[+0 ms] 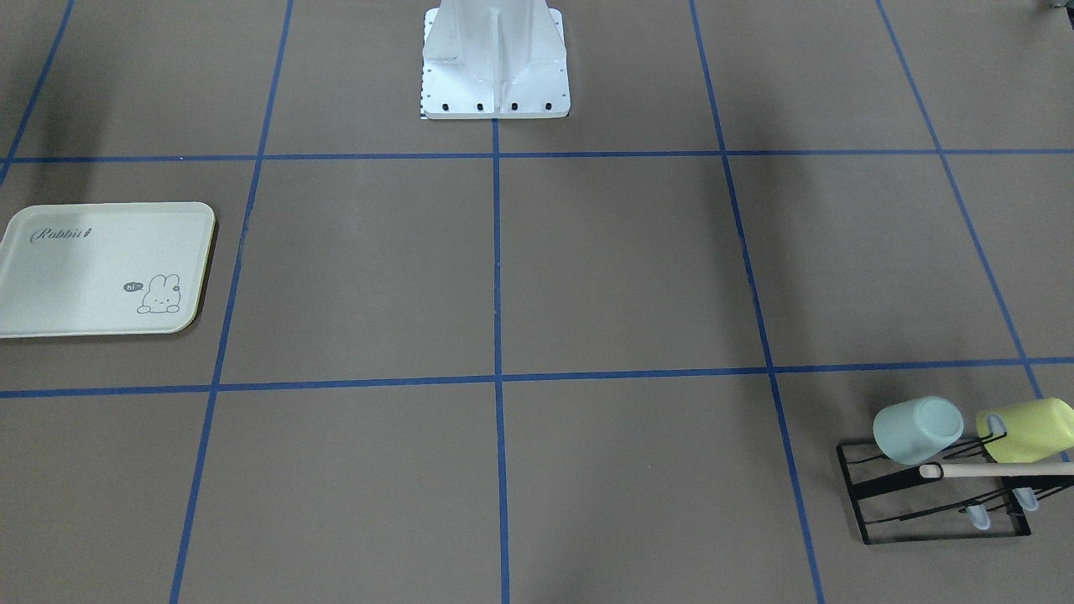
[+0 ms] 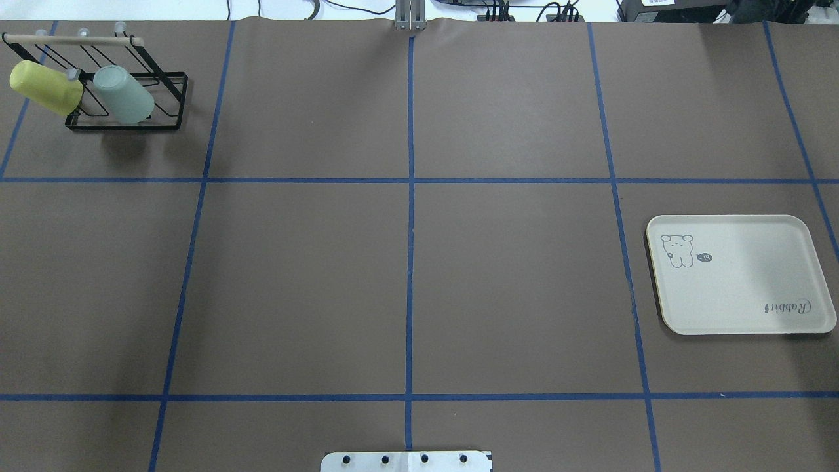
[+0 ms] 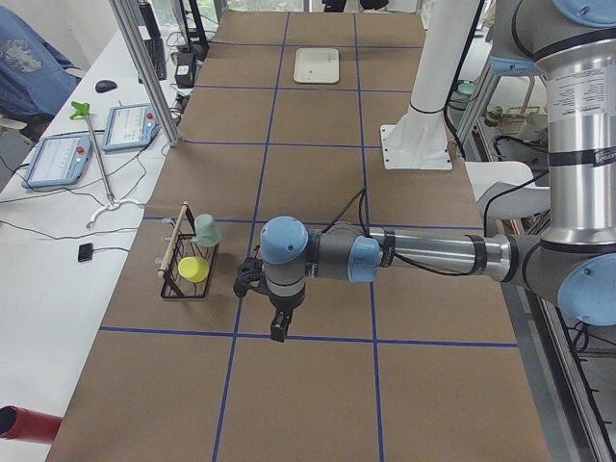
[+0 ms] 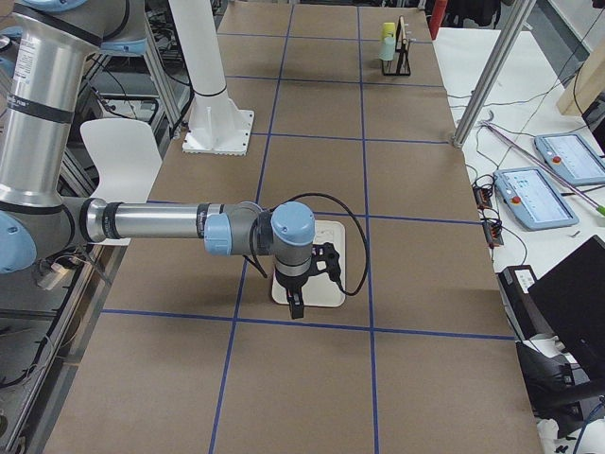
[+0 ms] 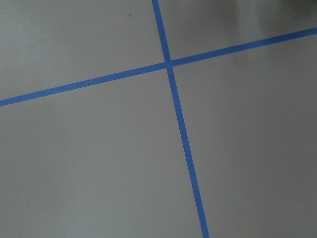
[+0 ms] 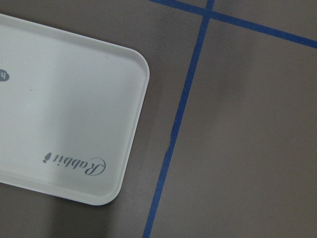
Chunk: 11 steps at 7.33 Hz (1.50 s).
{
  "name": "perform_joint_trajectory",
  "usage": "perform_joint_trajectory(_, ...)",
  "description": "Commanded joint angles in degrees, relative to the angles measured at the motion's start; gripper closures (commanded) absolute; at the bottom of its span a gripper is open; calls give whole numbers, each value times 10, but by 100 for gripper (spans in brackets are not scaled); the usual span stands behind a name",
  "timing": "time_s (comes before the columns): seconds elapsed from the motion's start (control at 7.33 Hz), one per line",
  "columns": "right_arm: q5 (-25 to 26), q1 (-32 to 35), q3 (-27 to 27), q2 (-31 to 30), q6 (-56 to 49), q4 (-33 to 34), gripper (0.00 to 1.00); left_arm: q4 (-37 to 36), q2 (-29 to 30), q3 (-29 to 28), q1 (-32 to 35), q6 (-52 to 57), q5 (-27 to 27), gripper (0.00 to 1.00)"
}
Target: Left arm grabs green cup and hands to right arm on tray
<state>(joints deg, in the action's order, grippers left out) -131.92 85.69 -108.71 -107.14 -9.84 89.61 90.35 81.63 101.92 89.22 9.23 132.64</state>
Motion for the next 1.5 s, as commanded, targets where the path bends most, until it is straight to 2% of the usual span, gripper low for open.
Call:
perform_joint_trajectory(0.0,0,0,0,0,0,0,0,1,0,1,0,1,-2,0)
perform_joint_trajectory(0.41,0,0,1,0,0,-13,0,2,2,11,-1,-2,-5,0)
perform_joint_trajectory(0.55,1,0,5,0,1,-51,0,23,3,12,-1,-4,-5,0)
perform_joint_trajectory(0.82,1,0,21,4,6,-120,0,130,22,-4,-1,-4,-14,0)
perform_joint_trajectory(0.95,3,0,16,10,11,-160,0,189,59,-14,-1,-5,-39,0)
perform_joint_trajectory(1.09,5,-1,18,20,30,-220,0,212,103,-49,-2,-5,-37,0)
perform_joint_trajectory(1.23,-1,-9,25,41,72,-260,0,244,122,-96,-2,-5,-37,0)
perform_joint_trajectory(1.36,-2,-29,27,60,96,-265,0,306,128,-159,-2,-5,-37,0)
